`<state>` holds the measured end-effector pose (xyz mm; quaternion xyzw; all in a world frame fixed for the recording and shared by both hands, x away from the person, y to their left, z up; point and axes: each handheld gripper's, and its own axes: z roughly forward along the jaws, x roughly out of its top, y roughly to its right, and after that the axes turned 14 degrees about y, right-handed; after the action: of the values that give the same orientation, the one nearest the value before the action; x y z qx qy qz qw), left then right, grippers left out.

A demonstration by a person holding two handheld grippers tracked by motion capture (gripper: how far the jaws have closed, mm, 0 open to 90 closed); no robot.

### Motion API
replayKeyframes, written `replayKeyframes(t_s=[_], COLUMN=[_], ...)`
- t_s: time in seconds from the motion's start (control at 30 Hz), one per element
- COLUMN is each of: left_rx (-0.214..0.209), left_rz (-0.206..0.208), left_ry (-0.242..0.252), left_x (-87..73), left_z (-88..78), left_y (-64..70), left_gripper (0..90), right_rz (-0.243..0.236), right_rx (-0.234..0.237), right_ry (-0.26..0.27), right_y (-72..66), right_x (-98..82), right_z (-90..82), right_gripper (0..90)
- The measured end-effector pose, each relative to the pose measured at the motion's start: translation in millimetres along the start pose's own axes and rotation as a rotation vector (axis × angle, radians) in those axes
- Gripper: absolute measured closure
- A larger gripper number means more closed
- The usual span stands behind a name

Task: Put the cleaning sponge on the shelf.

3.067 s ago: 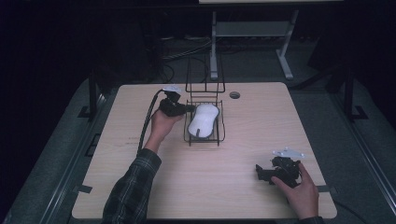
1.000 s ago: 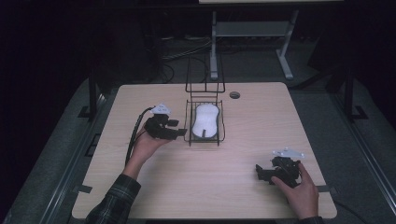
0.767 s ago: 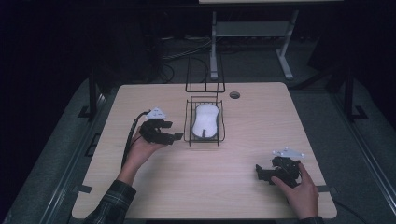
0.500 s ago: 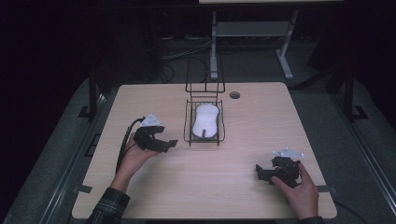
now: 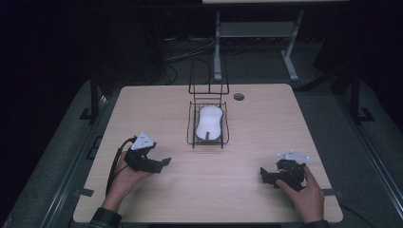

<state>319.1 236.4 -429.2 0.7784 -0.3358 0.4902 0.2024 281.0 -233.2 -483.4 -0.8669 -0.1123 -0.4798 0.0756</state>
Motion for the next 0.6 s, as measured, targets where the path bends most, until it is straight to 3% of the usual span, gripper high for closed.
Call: replayKeyframes(t_s=[0.27,0.4,0.6], left_rx=[0.02,0.032,0.024], left_rz=[0.002,-0.01,-0.014], left_ry=[-0.059,-0.113,-0.167], left_x=[-21.1,-35.1,-50.9], left_z=[-12.2,-14.4,-20.3], left_y=[6.5,8.1,11.3], left_gripper=[12.8,13.2,13.2], right_rz=[0.0,0.0,0.001], right_rx=[0.0,0.0,0.0], right_ry=[0.0,0.0,0.0], right_y=[0.0,0.0,0.0], right_x=[0.0,0.0,0.0], right_z=[0.0,0.0,0.0], right_gripper=[0.0,0.0,0.0])
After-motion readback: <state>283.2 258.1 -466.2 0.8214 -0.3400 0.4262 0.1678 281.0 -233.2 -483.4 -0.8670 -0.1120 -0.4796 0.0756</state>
